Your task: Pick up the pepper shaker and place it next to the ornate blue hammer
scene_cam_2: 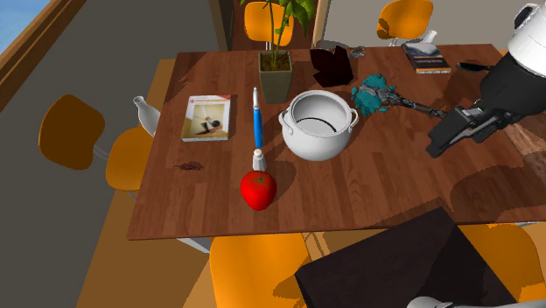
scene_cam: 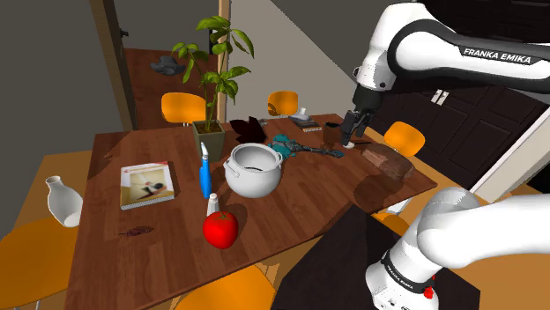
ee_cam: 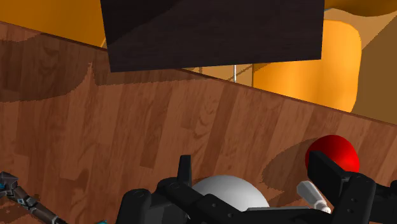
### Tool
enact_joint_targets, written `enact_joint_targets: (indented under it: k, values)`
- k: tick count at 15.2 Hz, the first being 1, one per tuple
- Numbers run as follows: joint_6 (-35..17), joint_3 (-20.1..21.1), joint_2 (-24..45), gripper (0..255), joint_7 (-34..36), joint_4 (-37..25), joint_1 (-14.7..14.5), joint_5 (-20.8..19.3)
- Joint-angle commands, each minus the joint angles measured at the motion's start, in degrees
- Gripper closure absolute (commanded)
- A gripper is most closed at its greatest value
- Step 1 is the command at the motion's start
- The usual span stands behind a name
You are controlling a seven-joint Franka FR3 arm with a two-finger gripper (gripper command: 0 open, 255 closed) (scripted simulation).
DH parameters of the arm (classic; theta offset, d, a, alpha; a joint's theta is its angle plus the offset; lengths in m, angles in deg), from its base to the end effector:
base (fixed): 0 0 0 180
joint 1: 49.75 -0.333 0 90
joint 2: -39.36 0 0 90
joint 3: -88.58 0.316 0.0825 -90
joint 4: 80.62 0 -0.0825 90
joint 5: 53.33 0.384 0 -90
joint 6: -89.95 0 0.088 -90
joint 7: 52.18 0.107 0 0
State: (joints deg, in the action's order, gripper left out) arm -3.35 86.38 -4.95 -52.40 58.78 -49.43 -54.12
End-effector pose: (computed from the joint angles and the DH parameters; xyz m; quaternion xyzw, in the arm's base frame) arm 0.3124 -0.0177 0.5549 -0.9998 0.0139 0.0157 0.0068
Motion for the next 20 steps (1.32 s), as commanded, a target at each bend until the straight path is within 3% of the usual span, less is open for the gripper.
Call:
enact_joint_targets:
  k: [1, 10, 20]
  values:
    - [0.00, 0.00, 0.00, 0, 0.00, 0.00, 0.00, 0.00]
    - [-15.16, 6.17, 13.80, 0, 7.08, 0.95, -2.70, 3.49]
    - [-29.08, 12.12, 33.93, 0, 15.29, -5.65, -4.55, 3.18]
